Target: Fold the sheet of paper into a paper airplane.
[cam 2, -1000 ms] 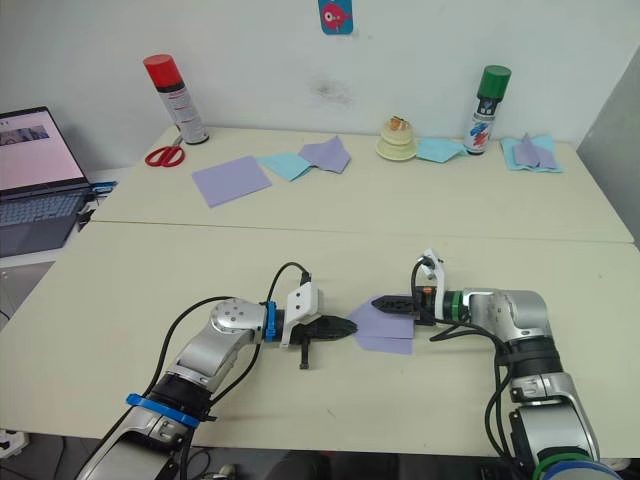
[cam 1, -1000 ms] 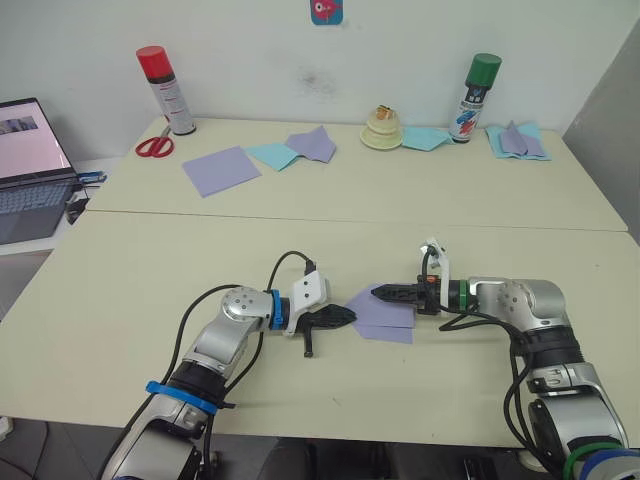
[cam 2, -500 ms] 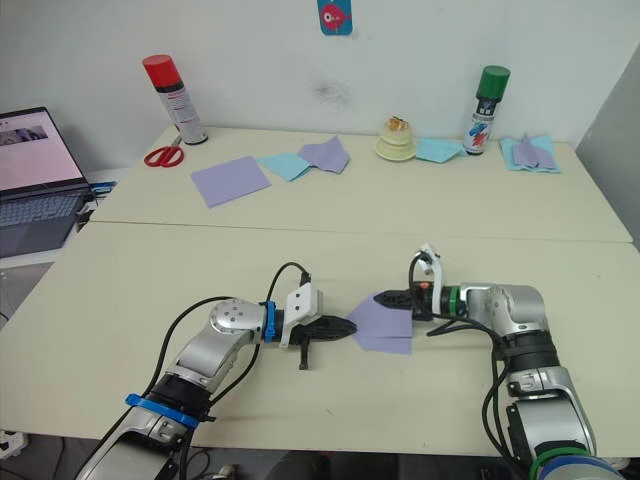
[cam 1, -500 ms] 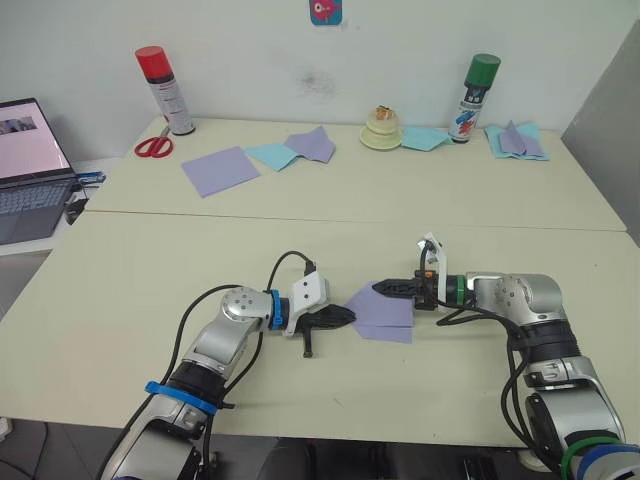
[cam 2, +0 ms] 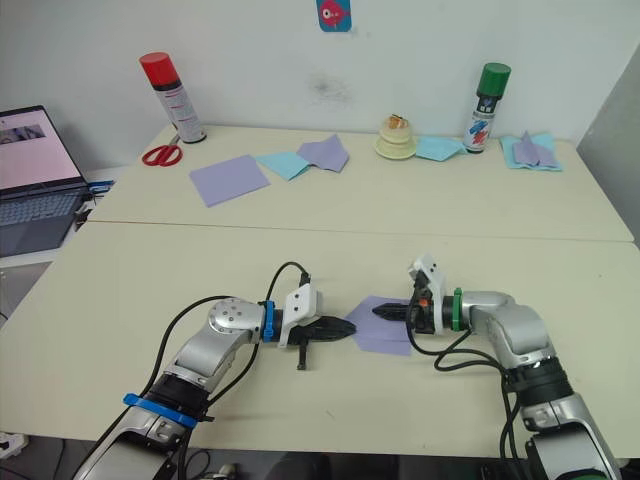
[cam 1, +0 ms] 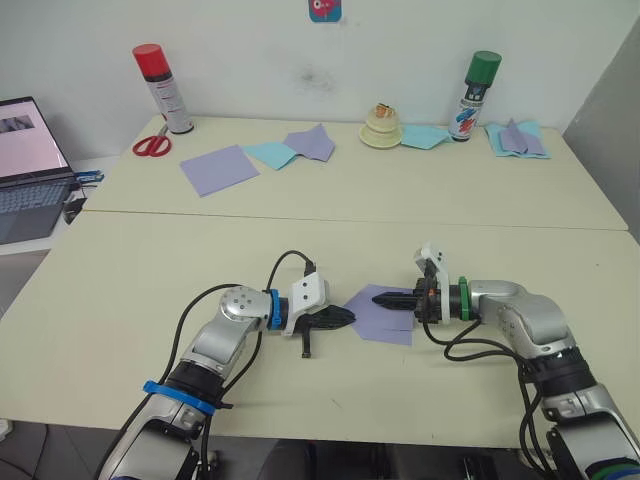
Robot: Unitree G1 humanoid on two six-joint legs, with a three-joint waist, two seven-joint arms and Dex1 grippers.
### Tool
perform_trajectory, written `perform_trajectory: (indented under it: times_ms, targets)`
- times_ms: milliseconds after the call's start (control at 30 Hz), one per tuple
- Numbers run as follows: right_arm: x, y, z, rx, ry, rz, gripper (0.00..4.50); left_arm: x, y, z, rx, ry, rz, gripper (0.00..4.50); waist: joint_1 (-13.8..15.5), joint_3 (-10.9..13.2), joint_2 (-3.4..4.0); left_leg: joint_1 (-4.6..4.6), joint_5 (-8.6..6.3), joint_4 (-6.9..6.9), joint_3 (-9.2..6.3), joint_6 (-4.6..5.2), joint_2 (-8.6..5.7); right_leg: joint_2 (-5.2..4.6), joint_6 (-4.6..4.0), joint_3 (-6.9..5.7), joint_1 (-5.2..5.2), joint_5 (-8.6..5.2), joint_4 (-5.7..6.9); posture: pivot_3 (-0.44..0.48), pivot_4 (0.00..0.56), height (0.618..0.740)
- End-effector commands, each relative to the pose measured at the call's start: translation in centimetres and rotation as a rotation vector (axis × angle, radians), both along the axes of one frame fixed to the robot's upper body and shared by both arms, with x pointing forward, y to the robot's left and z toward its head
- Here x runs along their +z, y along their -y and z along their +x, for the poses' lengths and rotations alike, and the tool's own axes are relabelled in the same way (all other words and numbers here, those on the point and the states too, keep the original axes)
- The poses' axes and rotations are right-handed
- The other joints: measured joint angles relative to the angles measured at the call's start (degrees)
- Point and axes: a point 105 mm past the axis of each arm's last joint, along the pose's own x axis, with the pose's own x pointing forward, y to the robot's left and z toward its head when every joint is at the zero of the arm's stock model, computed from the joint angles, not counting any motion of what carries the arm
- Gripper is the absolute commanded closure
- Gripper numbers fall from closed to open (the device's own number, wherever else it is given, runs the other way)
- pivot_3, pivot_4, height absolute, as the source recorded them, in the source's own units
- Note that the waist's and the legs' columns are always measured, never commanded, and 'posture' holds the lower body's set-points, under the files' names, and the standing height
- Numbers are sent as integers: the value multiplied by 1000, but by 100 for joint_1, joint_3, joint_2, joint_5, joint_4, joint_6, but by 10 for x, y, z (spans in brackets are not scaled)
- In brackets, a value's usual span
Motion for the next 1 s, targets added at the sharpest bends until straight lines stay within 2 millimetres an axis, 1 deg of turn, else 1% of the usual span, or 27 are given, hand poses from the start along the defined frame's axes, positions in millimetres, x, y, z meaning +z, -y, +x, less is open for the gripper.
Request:
perform_trajectory:
  times_ms: [33, 100, 233, 300, 400, 600, 767, 867, 1000]
  targets:
    - [3, -8, -10, 113, 210, -58, 4466, -31, -10, -10, 11, -87, 104, 4500, -1, 0, 0, 1, 2, 0, 0, -3, 0, 1, 0, 0, 0, 0, 0, 0, 150, 717]
    - [1, -8, -11, 118, 269, -68, 4466, -32, -10, -10, 13, -89, 105, 4500, -1, 0, 0, 1, 3, 0, 1, -6, 0, 1, 1, 0, 1, 0, 0, 0, 150, 717]
    - [-5, -5, -10, 90, 315, -76, 4466, -34, -11, -11, 16, -94, 109, 4500, -1, 0, 0, 3, 4, 1, 1, -8, 0, 1, 1, 0, 2, 0, 1, 0, 150, 717]
    - [-5, -3, -7, 81, 385, -99, 4466, -35, -11, -11, 16, -97, 110, 4500, 0, 0, 0, 4, 5, 2, 0, -9, 0, 1, 1, -1, 4, 0, 1, 0, 150, 717]
    - [-3, -4, -10, 122, 513, -134, 4466, -35, -11, -12, 16, -100, 111, 4500, 0, 0, 0, 5, 5, 2, 1, -9, 0, 1, 0, 0, 4, 0, 1, 0, 150, 717]
    - [-6, -6, -21, 251, 740, -213, 4466, -37, -12, -14, 22, -108, 109, 4500, -1, 0, 0, 6, 5, 2, 2, -9, 0, 2, 0, 0, 5, 0, 1, 0, 150, 717]
    - [-19, -7, -29, 355, 896, -299, 4466, -37, -12, -14, 33, -126, 102, 4500, -1, 0, -1, 10, 5, 2, 4, -9, -1, 2, 0, 0, 8, 0, 2, 0, 150, 717]
    - [-24, -8, -30, 382, 934, -316, 4466, -37, -13, -14, 33, -128, 102, 4500, 0, 0, -1, 18, 5, 2, 7, -9, 0, 3, 0, 2, 13, 0, 2, 0, 150, 717]
    - [-38, -5, -30, 408, 950, -362, 4466, -37, -17, -16, 22, -130, 115, 4500, -1, 0, -1, 34, 5, -2, 10, -9, 1, 3, 0, 5, 26, -1, 2, 0, 150, 717]
